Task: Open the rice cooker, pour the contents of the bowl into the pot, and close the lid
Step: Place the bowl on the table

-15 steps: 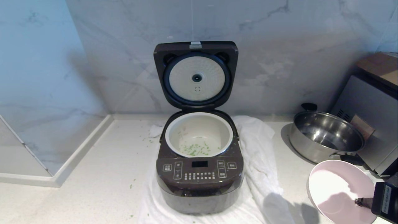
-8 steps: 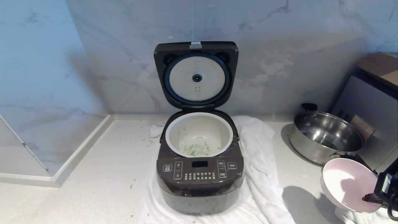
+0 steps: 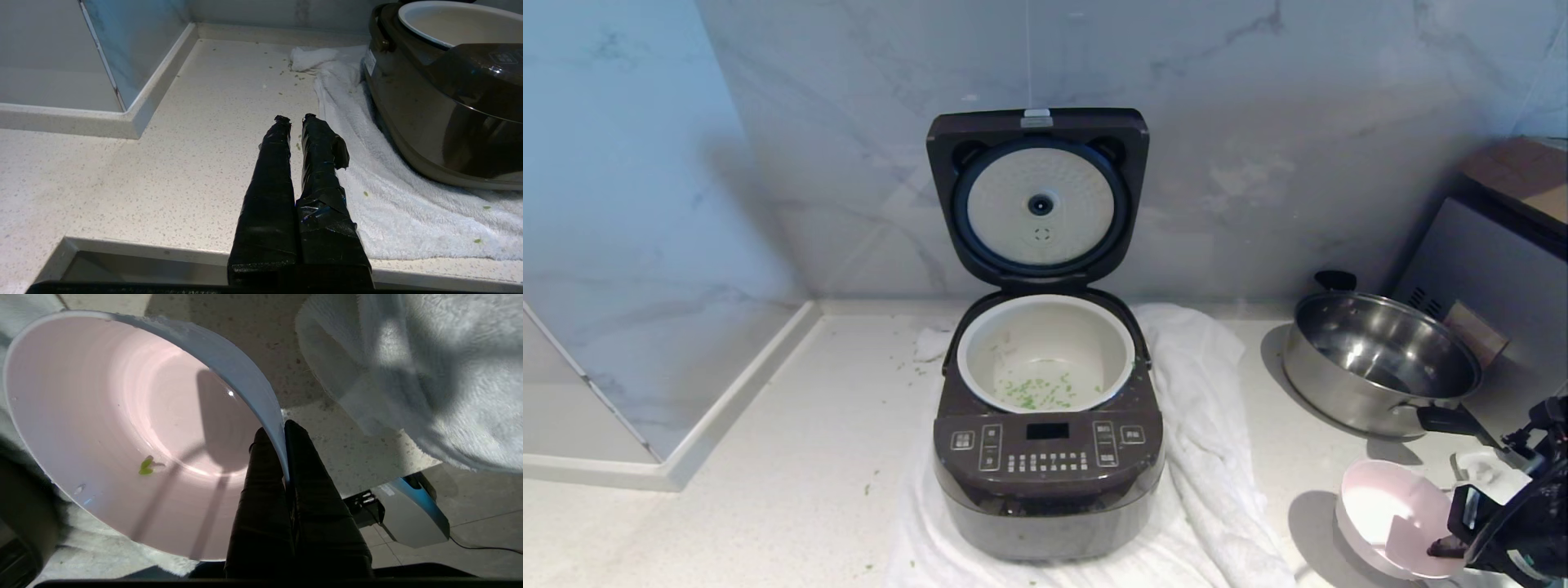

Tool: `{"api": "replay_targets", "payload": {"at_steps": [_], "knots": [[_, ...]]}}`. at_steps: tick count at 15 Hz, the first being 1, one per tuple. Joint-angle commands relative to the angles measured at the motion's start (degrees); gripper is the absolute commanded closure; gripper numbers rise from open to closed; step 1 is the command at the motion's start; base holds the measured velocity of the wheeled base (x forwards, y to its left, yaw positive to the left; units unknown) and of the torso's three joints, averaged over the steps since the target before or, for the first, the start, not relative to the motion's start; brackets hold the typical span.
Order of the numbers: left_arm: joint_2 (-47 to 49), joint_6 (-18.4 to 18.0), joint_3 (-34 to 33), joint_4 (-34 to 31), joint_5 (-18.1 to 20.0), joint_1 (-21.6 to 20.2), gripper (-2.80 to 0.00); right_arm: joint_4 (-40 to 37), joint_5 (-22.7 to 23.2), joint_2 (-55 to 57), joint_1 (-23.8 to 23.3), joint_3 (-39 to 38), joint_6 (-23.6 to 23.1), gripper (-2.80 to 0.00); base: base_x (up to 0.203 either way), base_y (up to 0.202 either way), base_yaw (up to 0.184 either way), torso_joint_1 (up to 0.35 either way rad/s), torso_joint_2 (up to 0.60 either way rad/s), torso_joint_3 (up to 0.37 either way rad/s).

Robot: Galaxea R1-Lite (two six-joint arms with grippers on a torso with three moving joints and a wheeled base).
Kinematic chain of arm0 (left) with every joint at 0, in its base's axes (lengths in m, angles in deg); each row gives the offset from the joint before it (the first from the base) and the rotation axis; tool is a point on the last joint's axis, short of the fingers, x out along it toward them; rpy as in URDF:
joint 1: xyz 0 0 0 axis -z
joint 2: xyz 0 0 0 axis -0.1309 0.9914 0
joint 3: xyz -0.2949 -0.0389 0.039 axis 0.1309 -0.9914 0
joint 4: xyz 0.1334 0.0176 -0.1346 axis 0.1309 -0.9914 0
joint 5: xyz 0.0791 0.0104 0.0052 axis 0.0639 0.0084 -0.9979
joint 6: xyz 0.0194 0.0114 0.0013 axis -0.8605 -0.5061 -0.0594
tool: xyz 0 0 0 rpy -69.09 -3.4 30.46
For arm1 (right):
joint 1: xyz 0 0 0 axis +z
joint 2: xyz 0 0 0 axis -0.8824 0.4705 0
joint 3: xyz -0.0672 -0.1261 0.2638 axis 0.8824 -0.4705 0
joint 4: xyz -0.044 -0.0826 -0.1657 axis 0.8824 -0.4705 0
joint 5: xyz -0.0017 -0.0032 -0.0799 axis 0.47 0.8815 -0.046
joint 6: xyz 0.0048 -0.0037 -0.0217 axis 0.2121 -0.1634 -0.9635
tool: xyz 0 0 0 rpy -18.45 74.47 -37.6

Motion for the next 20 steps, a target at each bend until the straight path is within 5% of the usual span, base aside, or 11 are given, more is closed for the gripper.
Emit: {"api": "replay_targets", "payload": {"at_steps": [1,4,15,16,20], "knots": [[0.1,0.0,-0.1,0.0,0.0,0.0,0.0,7.5,-0.3,7.9,0.0,-4.1,-0.9,0.0,0.0,0.0,0.0,0.0,0.0,0.0],[0.1,0.0,-0.1,0.0,0.0,0.0,0.0,19.1,-2.9,11.4,0.0,-8.2,-1.9,0.0,0.0,0.0,0.0,0.0,0.0,0.0],[0.1,0.0,-0.1,0.0,0.0,0.0,0.0,19.0,-2.7,11.3,0.0,-7.5,-1.2,0.0,0.0,0.0,0.0,0.0,0.0,0.0],[0.1,0.0,-0.1,0.0,0.0,0.0,0.0,19.0,-2.7,11.1,-0.1,-7.5,-0.5,-2.8,0.0,0.0,0.0,0.0,0.0,0.0],[0.1,0.0,-0.1,0.0,0.0,0.0,0.0,19.0,-1.8,10.3,-1.2,-6.8,0.9,-2.8,0.0,0.0,0.0,0.0,0.0,0.0]]}}
